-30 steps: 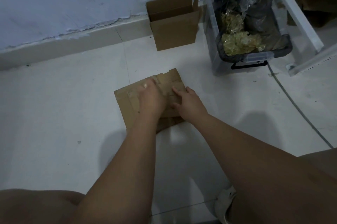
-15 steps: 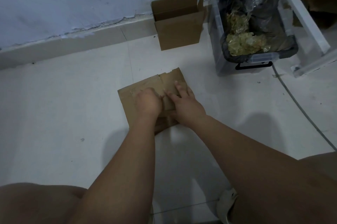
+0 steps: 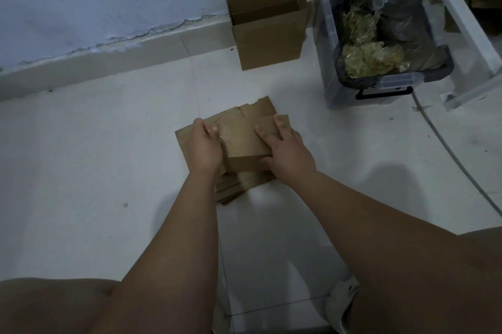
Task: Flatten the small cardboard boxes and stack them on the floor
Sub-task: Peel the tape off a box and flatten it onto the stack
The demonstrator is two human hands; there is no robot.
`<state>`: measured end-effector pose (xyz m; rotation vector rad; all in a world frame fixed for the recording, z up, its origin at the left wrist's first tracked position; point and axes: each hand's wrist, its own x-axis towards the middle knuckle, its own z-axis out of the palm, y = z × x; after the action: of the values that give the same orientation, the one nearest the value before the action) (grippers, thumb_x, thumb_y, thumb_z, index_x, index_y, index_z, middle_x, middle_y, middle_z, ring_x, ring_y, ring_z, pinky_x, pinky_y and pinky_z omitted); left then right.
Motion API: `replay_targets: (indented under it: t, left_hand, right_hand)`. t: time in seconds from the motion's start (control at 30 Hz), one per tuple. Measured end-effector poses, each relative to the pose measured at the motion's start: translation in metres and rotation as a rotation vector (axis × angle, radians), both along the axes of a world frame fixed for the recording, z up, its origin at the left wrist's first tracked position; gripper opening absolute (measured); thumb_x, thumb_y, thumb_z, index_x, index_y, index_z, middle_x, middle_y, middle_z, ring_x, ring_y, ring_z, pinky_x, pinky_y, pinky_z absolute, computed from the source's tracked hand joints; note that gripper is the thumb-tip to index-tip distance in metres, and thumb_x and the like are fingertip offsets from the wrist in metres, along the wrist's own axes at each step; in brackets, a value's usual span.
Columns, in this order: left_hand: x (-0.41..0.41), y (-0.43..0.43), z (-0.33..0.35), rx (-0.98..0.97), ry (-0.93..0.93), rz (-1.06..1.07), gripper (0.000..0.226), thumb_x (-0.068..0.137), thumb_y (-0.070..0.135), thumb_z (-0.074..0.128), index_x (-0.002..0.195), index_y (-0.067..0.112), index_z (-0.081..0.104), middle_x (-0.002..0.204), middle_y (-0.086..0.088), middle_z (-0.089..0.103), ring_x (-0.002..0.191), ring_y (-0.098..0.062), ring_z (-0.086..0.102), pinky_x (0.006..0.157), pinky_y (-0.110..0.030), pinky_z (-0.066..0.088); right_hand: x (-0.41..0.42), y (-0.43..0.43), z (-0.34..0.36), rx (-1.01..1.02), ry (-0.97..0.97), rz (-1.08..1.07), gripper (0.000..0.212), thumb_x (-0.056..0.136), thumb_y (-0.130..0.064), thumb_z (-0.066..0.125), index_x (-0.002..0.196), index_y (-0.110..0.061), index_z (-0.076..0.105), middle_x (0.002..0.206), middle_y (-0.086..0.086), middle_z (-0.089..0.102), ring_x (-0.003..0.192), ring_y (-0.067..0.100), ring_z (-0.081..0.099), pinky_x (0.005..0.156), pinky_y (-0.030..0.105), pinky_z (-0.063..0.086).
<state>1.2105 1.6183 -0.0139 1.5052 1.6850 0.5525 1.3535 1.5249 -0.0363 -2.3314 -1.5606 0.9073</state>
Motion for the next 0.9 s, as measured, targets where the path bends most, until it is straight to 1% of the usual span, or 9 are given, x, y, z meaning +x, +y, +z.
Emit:
replay_targets:
  t: [0.03, 0.1, 0.2, 0.27, 0.4, 0.53, 0.67, 0.77, 0.9]
  left_hand:
    - [0.001, -0.001, 0.000, 0.024, 0.023, 0.026, 0.016, 0.093, 0.009, 0.042, 0.083, 0.019, 0.035, 0.070, 0.004, 0.048, 0.059, -0.010, 0.043, 0.054, -0.021, 0.037]
    - [0.001, -0.002, 0.001, -0.017, -0.123, 0.173, 0.019, 0.089, 0.003, 0.035, 0.089, 0.022, 0.036, 0.081, 0.001, 0.056, 0.067, -0.015, 0.050, 0.060, -0.029, 0.043]
    - [0.000, -0.001, 0.001, -0.201, -0.467, 0.440, 0.025, 0.091, 0.000, 0.031, 0.092, 0.024, 0.039, 0.076, 0.001, 0.055, 0.055, -0.009, 0.052, 0.045, -0.017, 0.042]
    - [0.000, 0.001, 0.003, -0.289, -0.570, 0.516, 0.019, 0.099, 0.004, 0.031, 0.097, 0.019, 0.043, 0.075, -0.001, 0.058, 0.055, -0.008, 0.054, 0.043, -0.014, 0.042]
    - [-0.001, 0.008, 0.002, -0.451, -0.774, 0.650, 0.026, 0.101, 0.003, 0.029, 0.092, 0.017, 0.049, 0.062, 0.002, 0.065, 0.052, -0.005, 0.060, 0.043, -0.012, 0.045]
    - [0.000, 0.006, -0.004, -0.566, -0.890, 0.768, 0.038, 0.096, -0.006, 0.028, 0.125, 0.008, 0.048, 0.077, -0.009, 0.064, 0.047, -0.007, 0.058, 0.040, -0.013, 0.044]
    - [-0.001, 0.007, -0.009, -0.547, -0.952, 0.871, 0.044, 0.094, -0.006, 0.028, 0.133, 0.006, 0.043, 0.060, -0.016, 0.066, 0.035, -0.009, 0.045, 0.041, -0.013, 0.044]
    - [-0.004, 0.008, -0.010, -0.557, -1.031, 0.858, 0.037, 0.099, 0.002, 0.032, 0.135, 0.007, 0.041, 0.080, -0.021, 0.062, 0.045, -0.009, 0.042, 0.047, -0.015, 0.049]
    - [-0.005, 0.013, -0.012, -0.608, -1.108, 0.796, 0.038, 0.101, 0.019, 0.044, 0.136, 0.004, 0.043, 0.088, -0.019, 0.058, 0.059, -0.015, 0.051, 0.070, -0.023, 0.051]
  right_hand:
    - [-0.001, -0.001, -0.001, 0.005, -0.005, -0.001, 0.071, 0.091, -0.034, 0.061, 0.148, -0.046, 0.020, 0.160, -0.008, -0.006, 0.143, 0.029, 0.010, 0.108, 0.045, 0.034]
    - [-0.001, -0.001, -0.001, 0.015, -0.012, -0.004, 0.073, 0.091, -0.033, 0.061, 0.148, -0.046, 0.018, 0.160, -0.007, -0.005, 0.143, 0.029, 0.012, 0.106, 0.045, 0.036]
    - [0.001, -0.001, -0.003, 0.039, -0.020, 0.000, 0.074, 0.091, -0.029, 0.061, 0.148, -0.045, 0.017, 0.160, -0.006, -0.004, 0.142, 0.029, 0.015, 0.101, 0.044, 0.041]
    - [0.000, -0.001, -0.004, 0.049, -0.018, -0.001, 0.074, 0.091, -0.028, 0.060, 0.148, -0.045, 0.017, 0.160, -0.005, -0.003, 0.141, 0.030, 0.018, 0.100, 0.045, 0.042]
    - [0.001, -0.007, -0.009, 0.087, -0.024, -0.042, 0.074, 0.090, -0.031, 0.061, 0.148, -0.044, 0.016, 0.160, -0.002, 0.000, 0.138, 0.028, 0.027, 0.099, 0.046, 0.045]
    - [0.000, -0.009, -0.011, 0.093, -0.043, -0.020, 0.075, 0.089, -0.033, 0.063, 0.148, -0.043, 0.018, 0.160, 0.000, 0.002, 0.138, 0.029, 0.029, 0.097, 0.045, 0.046]
    - [-0.004, -0.011, -0.013, 0.093, -0.055, -0.003, 0.075, 0.090, -0.030, 0.062, 0.149, -0.042, 0.018, 0.160, 0.001, 0.001, 0.136, 0.029, 0.031, 0.099, 0.045, 0.045]
    - [-0.004, -0.008, -0.012, 0.086, -0.052, -0.010, 0.074, 0.090, -0.030, 0.061, 0.149, -0.043, 0.017, 0.160, 0.000, 0.001, 0.136, 0.029, 0.031, 0.099, 0.045, 0.046]
    - [-0.004, -0.006, -0.013, 0.064, -0.046, -0.026, 0.073, 0.091, -0.029, 0.058, 0.148, -0.044, 0.015, 0.160, -0.001, 0.000, 0.134, 0.029, 0.032, 0.097, 0.045, 0.046]
